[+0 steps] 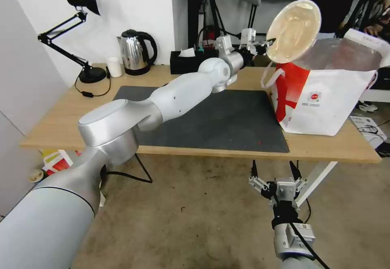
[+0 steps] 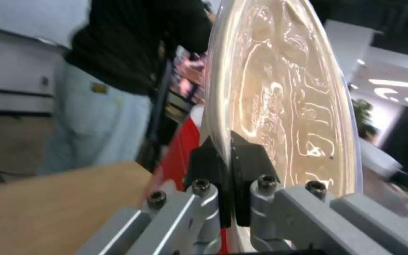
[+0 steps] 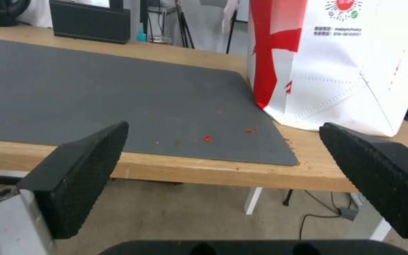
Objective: Pick up the trash from the table and place it into the takeout bag.
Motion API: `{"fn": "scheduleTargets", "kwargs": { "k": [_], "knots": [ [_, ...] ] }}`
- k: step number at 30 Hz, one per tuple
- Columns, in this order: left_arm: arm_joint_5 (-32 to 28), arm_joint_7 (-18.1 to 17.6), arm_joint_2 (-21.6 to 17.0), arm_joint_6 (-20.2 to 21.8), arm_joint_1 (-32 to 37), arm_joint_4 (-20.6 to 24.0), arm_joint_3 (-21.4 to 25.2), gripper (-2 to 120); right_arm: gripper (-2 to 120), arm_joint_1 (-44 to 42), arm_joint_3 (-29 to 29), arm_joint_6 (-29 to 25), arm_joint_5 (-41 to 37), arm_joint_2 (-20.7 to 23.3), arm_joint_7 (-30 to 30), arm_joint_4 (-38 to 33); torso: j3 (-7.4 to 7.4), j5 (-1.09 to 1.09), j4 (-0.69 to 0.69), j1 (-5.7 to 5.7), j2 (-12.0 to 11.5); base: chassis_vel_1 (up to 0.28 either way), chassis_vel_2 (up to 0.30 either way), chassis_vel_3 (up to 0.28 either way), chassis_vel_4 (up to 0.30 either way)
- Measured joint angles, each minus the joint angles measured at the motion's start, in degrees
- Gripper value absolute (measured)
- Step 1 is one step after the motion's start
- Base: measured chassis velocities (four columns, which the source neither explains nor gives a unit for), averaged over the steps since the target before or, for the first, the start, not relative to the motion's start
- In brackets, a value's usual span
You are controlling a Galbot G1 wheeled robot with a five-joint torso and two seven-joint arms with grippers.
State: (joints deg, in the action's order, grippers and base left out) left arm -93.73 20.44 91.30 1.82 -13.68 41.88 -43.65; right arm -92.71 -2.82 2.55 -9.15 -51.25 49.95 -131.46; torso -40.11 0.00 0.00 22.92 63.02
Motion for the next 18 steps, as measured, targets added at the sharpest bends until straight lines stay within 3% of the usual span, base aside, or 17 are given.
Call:
{"fn": "scheduleTargets", "kwargs": {
  "k": [13, 18],
  "knots": [
    [0.75, 3.32, -0.01, 2.92, 0.25, -0.47, -0.94, 0, 100, 0.00, 0.00, 0.00, 0.00, 0.00, 0.00, 0.00, 0.00, 0.00, -0.01, 0.00, 0.00, 0.000, 0.000, 0.000, 0.000],
    [2.16, 6.11, -0.04, 5.25, -0.07, -1.28, -1.55, 0, 100, 0.00, 0.00, 0.00, 0.00, 0.00, 0.00, 0.00, 0.00, 0.00, 0.00, 0.01, 0.00, 0.000, 0.000, 0.000, 0.000]
  ]
}}
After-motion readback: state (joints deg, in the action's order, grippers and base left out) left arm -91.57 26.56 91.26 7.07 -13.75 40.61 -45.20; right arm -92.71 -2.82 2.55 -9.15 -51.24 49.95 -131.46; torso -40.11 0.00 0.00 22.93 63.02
